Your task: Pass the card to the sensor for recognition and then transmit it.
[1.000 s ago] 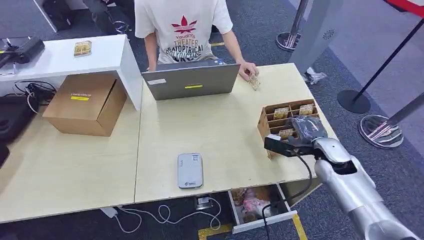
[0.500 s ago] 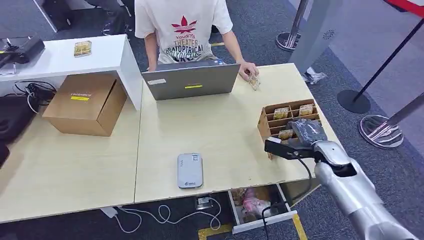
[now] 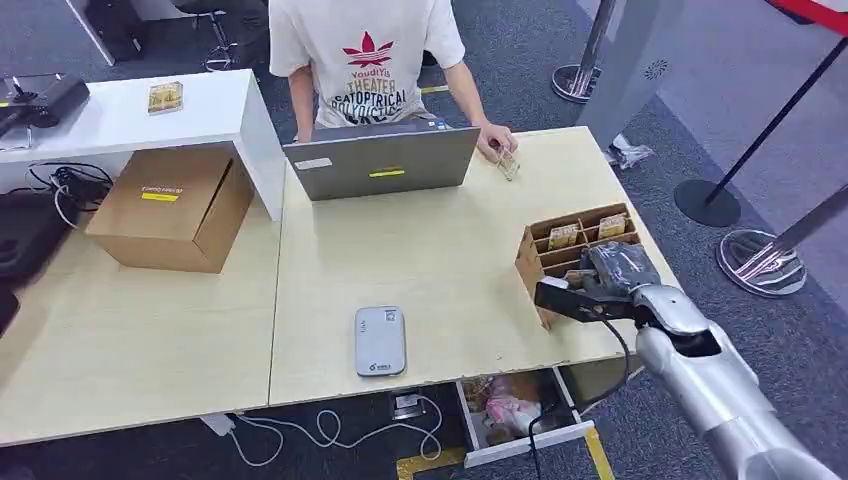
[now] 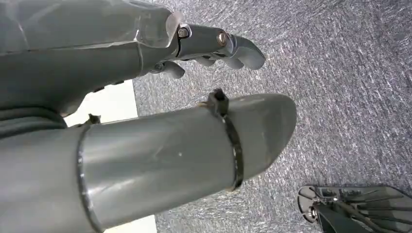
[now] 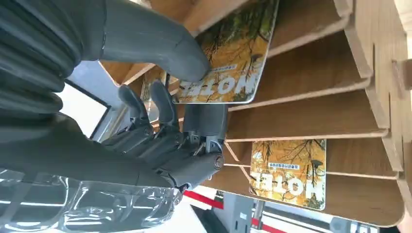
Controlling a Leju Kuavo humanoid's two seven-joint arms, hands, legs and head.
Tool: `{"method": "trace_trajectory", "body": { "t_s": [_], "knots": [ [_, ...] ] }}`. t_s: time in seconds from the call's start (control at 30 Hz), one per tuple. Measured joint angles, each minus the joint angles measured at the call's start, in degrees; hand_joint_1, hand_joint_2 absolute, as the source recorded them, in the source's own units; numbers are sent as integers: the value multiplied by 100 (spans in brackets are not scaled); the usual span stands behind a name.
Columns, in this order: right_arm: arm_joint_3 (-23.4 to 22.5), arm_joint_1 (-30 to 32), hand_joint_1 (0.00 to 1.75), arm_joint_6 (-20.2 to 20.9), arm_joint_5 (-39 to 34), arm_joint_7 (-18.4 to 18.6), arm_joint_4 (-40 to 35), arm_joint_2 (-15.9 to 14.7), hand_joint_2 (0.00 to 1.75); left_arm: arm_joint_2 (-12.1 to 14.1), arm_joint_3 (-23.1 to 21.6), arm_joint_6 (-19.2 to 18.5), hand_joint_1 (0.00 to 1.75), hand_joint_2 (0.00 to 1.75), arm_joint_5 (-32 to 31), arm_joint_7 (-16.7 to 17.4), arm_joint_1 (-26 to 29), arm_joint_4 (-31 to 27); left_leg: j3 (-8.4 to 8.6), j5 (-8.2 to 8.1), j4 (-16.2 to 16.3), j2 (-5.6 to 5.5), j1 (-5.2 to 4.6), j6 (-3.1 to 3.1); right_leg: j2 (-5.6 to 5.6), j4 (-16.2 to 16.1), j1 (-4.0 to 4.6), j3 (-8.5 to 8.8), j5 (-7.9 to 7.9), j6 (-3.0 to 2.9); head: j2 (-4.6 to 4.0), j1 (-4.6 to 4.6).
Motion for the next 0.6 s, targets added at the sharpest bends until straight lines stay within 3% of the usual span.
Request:
{"method": "trace_trajectory", "body": {
  "t_s": [0.37,0.6],
  "knots": [
    [-88,116,168,22,-29,39,-144,-88,175,-2,-2,-7,0,0,-48,0,-4,0,-1,0,0,0,1,0,1,0,0,0,0,0,0,-2],
    [-90,-58,166,22,37,22,-160,-85,175,-2,0,-13,0,0,-57,0,-8,0,-3,1,0,0,1,0,-1,0,-1,1,0,0,0,0]
  ]
}}
